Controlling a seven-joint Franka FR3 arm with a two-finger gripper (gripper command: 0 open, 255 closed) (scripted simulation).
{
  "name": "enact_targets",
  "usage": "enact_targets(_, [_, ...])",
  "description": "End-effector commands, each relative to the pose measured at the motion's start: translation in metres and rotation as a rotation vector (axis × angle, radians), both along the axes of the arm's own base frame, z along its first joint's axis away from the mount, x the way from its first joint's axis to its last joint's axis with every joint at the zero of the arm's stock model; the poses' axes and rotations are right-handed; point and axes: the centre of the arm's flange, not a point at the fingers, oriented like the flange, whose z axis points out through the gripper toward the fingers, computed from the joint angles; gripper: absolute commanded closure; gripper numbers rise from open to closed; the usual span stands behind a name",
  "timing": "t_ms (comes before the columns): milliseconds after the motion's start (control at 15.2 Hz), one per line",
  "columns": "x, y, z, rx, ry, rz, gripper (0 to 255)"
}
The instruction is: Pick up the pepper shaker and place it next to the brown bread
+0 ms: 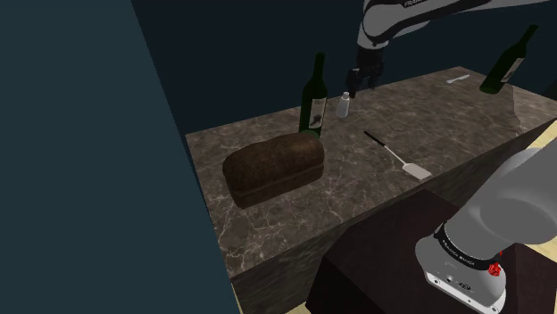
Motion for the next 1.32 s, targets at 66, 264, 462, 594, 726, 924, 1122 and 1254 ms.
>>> enact_targets(66, [0.026, -0.022, -0.015, -0.005, -0.009, -0.013, 0])
enact_targets(264, [0.052, -0.046, -0.031, -0.010, -0.017, -0.026, 0])
enact_targets(462, [0.077, -0.069, -0.047, -0.014, -0.026, -0.039, 0])
enact_targets(594, [0.095, -0.085, -0.058, -0.017, -0.031, -0.048, 0])
enact_targets(726, [0.112, -0.101, -0.068, -0.020, -0.037, -0.057, 0])
enact_targets(924, [0.115, -0.106, -0.081, -0.021, -0.038, -0.058, 0])
enact_targets(1122, [0.115, -0.107, -0.096, -0.021, -0.038, -0.058, 0])
enact_targets(1254, [0.115, -0.109, -0.110, -0.021, -0.038, -0.058, 0])
